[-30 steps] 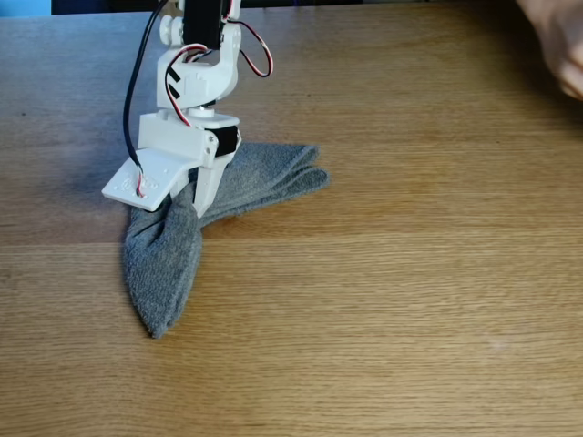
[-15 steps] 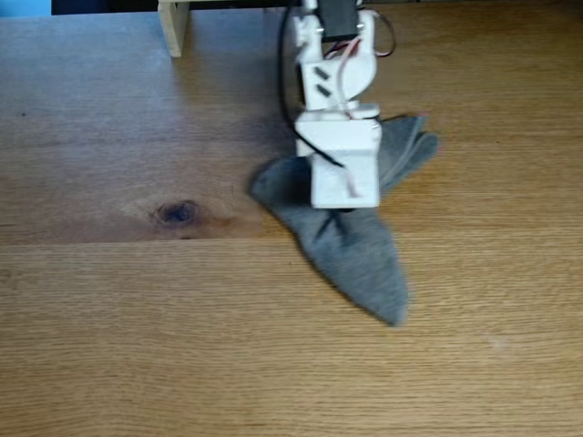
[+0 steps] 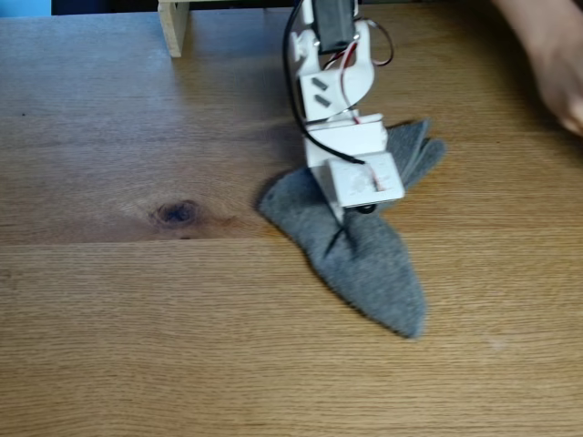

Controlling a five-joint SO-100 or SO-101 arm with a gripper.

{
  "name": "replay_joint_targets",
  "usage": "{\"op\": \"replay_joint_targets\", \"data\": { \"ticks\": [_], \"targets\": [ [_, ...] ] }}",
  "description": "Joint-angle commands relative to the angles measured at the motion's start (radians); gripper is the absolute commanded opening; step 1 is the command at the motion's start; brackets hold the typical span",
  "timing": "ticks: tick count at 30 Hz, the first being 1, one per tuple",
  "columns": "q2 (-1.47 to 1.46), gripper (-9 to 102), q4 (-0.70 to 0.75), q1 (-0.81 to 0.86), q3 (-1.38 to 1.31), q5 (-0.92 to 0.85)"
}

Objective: Clean the area in front of the robot

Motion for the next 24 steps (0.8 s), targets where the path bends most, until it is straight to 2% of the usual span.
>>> {"op": "replay_joint_targets", "data": {
  "ticks": [1,4,6,10,17,24],
  "targets": [
    [-0.021,0,0.052,0.348,-0.002,-0.060],
    [0.028,0,0.172,0.449,0.009,-0.044],
    [0.089,0,0.310,0.492,0.011,0.000],
    [0.270,0,0.514,0.485,0.011,0.057],
    [0.595,0,0.523,0.400,0.000,-0.058],
    [0.815,0,0.623,0.551,0.011,-0.224]
  ]
}}
